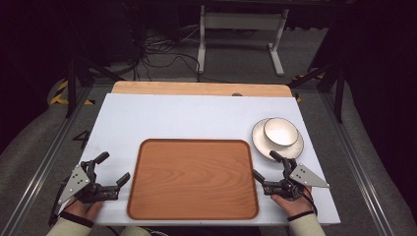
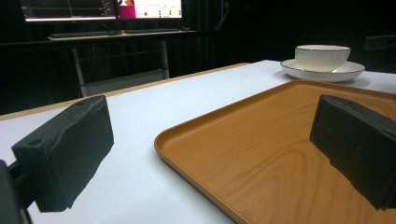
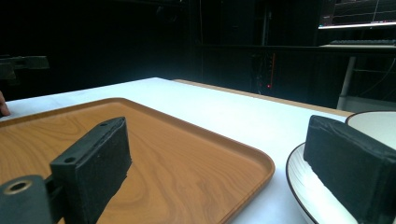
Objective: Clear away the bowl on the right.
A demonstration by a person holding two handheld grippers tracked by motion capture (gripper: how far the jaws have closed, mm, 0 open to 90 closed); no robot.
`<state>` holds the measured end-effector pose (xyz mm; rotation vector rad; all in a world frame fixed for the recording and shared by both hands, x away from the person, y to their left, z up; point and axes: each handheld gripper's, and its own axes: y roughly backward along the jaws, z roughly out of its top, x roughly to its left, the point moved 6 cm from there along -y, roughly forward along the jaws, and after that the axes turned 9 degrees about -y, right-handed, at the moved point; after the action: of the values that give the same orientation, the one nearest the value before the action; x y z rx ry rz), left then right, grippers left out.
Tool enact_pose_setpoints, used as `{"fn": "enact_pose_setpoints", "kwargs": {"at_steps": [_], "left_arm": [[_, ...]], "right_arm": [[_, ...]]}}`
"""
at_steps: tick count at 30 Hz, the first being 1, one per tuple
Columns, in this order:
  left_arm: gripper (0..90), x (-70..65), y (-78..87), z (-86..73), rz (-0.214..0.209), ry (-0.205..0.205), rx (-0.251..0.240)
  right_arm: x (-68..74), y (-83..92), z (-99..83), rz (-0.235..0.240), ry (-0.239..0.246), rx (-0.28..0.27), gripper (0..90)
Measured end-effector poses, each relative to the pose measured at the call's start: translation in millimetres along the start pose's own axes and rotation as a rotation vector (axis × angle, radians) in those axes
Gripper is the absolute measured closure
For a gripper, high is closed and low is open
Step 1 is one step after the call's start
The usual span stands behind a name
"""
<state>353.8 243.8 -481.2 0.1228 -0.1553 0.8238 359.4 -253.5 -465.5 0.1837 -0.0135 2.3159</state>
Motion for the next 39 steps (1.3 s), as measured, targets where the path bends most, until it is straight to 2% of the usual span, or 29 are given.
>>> {"fn": "enact_pose_setpoints", "kwargs": {"at_steps": [9, 22, 34, 39], "left_arm": [[0.2, 0.1, -0.1, 0.0, 0.000, 0.002, 0.001], [0.2, 0.2, -0.2, 0.0, 0.000, 0.002, -0.002], [0.2, 0.2, -0.1, -0.1, 0.000, 0.004, 0.000], [0.2, 0.2, -0.2, -0.1, 0.000, 0.005, 0.000]], "right_arm": [[0.0, -0.1, 0.1, 0.018, -0.006, 0.002, 7.4], [0.0, -0.4, -0.1, 0.020, -0.005, 0.009, 8.0], [-1.3, -0.5, 0.9, 0.026, -0.018, 0.011, 18.4], [-2.6, 0.3, 8.0, 0.016, -0.025, -0.010, 18.8]]}}
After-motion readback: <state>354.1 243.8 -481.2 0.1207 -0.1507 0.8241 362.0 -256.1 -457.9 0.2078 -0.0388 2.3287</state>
